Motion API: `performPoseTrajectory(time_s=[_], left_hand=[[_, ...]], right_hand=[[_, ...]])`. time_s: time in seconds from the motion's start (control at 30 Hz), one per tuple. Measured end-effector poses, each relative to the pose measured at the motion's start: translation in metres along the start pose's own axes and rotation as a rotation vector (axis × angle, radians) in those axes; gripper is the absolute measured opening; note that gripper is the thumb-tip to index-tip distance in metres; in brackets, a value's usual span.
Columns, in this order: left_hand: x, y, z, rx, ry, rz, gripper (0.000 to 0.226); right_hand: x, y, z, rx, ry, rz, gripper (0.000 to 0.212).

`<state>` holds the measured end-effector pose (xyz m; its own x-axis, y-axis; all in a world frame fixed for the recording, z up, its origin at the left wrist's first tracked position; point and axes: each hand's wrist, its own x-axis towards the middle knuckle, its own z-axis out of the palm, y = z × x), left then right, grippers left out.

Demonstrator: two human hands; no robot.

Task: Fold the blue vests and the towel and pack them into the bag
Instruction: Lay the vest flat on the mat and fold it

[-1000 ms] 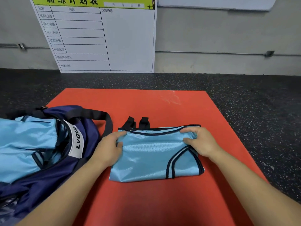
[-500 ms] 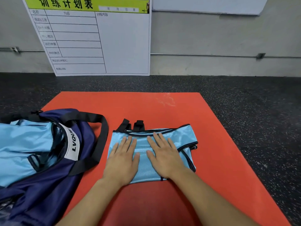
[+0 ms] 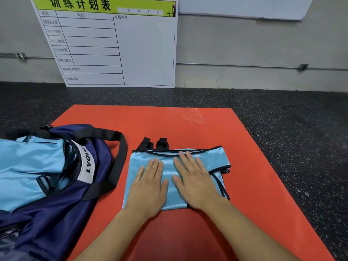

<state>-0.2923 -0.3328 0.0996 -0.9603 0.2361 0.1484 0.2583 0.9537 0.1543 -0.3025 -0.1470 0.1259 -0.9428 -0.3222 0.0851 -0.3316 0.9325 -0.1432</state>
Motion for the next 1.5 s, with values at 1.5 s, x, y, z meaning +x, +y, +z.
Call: performPoseTrajectory(time_s=[1.5], left_hand=[[-0.108, 0.011, -0.050, -0.234, -0.139, 0.398, 0.082]], right_hand=[[-0.178, 0.032, -0.057, -0.126, -0.137, 0.023, 0.082]])
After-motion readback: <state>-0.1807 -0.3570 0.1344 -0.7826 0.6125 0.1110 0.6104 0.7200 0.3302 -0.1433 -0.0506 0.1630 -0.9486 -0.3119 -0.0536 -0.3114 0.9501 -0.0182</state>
